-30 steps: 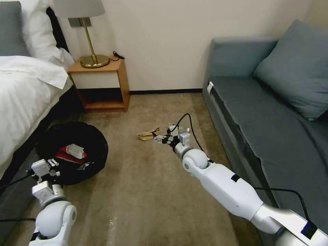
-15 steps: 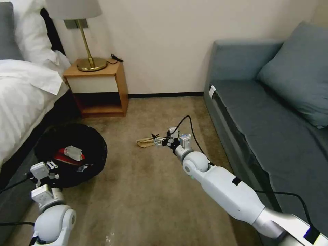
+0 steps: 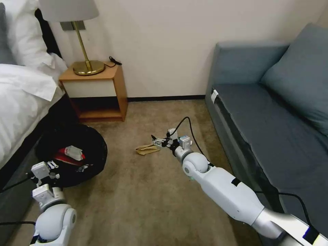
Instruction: Pick up the trash bin, then pick up the garbage on the floor and place it into the trash bin.
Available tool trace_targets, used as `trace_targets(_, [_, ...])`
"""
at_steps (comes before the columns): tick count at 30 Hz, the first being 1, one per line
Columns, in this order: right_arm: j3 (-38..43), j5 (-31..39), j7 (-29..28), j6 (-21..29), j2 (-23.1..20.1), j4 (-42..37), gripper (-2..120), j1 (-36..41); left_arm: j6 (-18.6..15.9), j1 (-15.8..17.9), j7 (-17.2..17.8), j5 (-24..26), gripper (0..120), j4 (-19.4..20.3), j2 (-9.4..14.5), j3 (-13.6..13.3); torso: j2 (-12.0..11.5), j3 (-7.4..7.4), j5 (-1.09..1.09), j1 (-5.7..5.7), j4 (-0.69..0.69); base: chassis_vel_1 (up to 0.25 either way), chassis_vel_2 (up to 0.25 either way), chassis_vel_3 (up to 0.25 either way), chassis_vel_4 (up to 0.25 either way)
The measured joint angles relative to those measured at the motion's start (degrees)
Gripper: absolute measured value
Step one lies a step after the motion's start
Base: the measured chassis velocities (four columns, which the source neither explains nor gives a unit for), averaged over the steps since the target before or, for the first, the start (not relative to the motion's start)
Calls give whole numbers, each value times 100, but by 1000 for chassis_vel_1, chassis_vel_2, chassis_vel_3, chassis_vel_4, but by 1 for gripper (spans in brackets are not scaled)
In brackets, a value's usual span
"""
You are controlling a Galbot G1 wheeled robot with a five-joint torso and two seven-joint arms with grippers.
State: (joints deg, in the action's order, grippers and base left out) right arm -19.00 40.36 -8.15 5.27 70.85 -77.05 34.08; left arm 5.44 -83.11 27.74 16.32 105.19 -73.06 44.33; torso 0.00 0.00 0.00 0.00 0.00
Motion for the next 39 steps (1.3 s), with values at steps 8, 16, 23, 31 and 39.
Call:
trace_targets(8, [-28, -16, 20, -12, 47, 80, 100, -32, 1, 43, -1, 9, 6, -53, 2, -10, 0, 0, 1, 0, 0, -103, 124, 117, -115])
trace_targets(16, [-51, -37, 42, -30, 55, 120, 100, -48, 16, 55, -3, 10, 6, -103, 2, -18, 0, 0, 1, 0, 0, -128, 115, 116, -121])
trace_targets(23, [-77, -38, 54, -37, 56, 133, 100, -66, 17, 62, -3, 12, 6, -108, 10, -25, 0, 0, 0, 0, 0, -110, 109, 110, -117])
trace_targets(31, [-110, -39, 81, -45, 44, 144, 100, -72, 17, 73, -4, 13, 6, -110, 28, -37, 0, 0, 1, 0, 0, -109, 120, 119, -115])
trace_targets(39, [-233, -185, 390, -149, 4, 147, 100, -75, -3, 84, -4, 15, 6, -110, 31, -58, 0, 1, 0, 1, 0, -102, 98, 97, -102])
